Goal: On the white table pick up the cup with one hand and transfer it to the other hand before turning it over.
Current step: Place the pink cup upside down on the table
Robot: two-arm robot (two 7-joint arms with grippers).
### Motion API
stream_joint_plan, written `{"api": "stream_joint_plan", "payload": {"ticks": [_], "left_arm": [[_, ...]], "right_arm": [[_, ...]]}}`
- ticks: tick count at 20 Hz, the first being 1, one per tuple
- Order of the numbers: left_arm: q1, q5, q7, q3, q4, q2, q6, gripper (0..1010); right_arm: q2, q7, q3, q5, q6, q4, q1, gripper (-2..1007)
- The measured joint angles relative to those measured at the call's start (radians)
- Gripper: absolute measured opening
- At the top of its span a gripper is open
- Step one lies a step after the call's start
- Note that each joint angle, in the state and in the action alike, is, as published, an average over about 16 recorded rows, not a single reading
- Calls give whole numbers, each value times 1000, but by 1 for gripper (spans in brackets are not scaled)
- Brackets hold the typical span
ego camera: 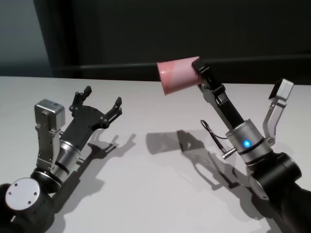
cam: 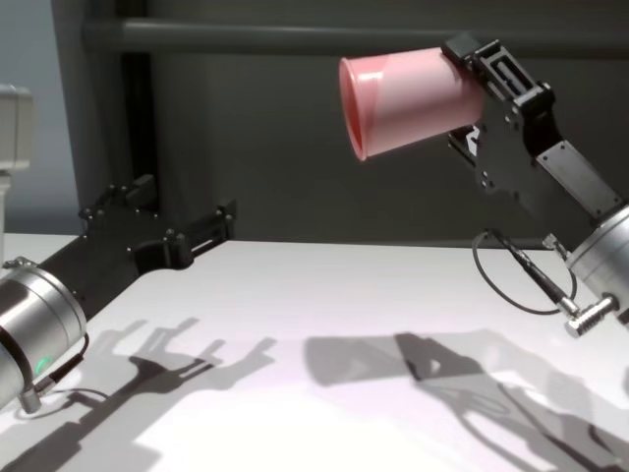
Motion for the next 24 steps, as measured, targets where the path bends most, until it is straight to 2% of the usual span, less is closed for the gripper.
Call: {"api": "stream_joint_plan", "payload": {"ticks": [5,11,19,21,24], "left_arm": [[1,0,1,0,-3,1,3,1003],[1,0,3,1,-4,2,6,1003],[2,0,3,1,-5,2,7,1003],[2,-1,4,1,-5,2,7,1003],[2,-1,4,1,-6,2,7,1003]], "right_arm": [[54,-113,-35,-70,-39,-98,-29,743],[109,-271,-80,-201,-93,-218,-52,743],[163,-507,-134,-436,-150,-365,-74,743],[173,-565,-147,-499,-153,-397,-77,743],[188,-657,-171,-600,-139,-442,-79,743]]}}
